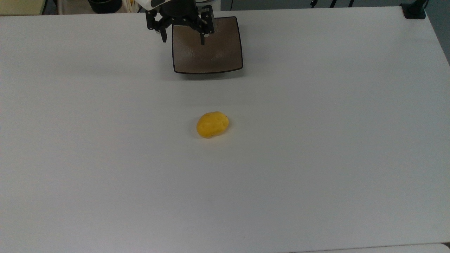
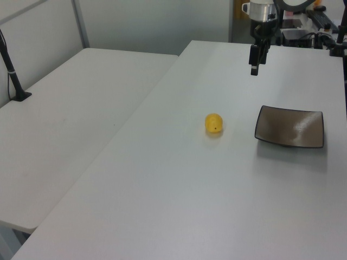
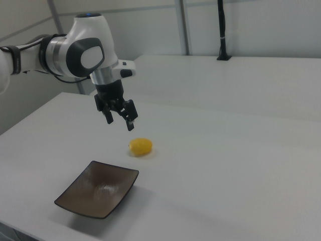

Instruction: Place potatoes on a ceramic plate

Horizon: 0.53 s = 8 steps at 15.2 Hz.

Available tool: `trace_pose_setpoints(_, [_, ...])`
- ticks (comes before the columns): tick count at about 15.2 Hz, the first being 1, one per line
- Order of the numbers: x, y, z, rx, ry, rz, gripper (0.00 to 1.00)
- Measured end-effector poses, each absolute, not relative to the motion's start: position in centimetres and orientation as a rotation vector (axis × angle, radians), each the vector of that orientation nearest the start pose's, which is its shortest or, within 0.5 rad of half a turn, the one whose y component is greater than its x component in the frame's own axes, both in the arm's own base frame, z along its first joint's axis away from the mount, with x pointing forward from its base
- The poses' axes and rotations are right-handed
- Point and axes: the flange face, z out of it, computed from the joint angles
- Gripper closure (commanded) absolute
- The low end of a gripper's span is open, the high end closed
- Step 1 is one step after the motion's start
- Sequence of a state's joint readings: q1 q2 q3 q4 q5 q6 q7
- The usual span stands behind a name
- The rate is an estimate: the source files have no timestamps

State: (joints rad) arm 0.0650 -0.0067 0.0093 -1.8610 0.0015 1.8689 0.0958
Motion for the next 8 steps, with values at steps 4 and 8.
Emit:
trace_pose_setpoints(4, [56.7,4.3,51.9,-3.104,0.338,-0.117,0.0])
trace_pose_setpoints(8, [58.1,4.6,51.6,-3.024,0.623,-0.224,0.0])
